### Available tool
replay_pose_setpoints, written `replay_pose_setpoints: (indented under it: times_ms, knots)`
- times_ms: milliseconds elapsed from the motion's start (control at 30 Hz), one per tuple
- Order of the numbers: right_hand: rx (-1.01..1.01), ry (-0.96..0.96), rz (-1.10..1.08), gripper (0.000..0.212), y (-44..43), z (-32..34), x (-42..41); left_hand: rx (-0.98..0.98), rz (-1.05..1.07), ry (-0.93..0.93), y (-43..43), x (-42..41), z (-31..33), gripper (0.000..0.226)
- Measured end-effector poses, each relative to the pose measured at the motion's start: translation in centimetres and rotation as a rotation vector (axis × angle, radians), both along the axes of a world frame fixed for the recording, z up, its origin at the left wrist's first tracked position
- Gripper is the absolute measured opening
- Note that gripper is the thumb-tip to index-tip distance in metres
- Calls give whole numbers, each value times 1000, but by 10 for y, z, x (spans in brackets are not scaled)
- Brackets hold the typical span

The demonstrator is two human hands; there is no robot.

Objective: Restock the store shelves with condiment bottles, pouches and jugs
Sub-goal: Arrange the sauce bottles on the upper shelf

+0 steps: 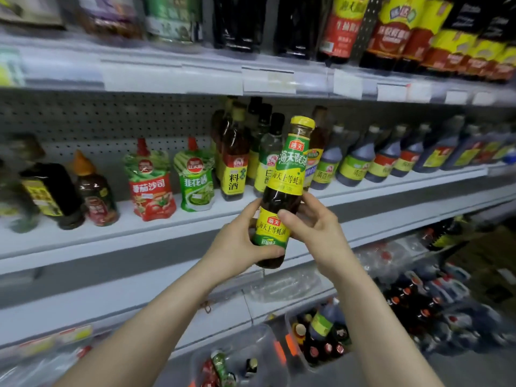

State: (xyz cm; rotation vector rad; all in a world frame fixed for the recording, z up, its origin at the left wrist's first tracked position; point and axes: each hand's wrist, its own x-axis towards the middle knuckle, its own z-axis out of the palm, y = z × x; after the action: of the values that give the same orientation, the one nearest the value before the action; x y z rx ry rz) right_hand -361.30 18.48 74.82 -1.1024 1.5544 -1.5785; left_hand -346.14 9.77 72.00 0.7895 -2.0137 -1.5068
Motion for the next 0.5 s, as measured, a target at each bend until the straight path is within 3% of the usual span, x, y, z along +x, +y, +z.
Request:
replay_pose_setpoints:
  times_ms: [100, 433, 500]
  knots:
    - [-32, 20, 44, 60, -16, 27, 16, -37, 57, 35, -9, 20, 22, 112]
    - [-168, 125, 151, 73, -65, 93, 110, -262, 199, 96, -38, 124, 87, 94]
    - [-201, 128, 169, 75, -76, 103, 142, -286, 234, 93, -46, 160, 98, 100]
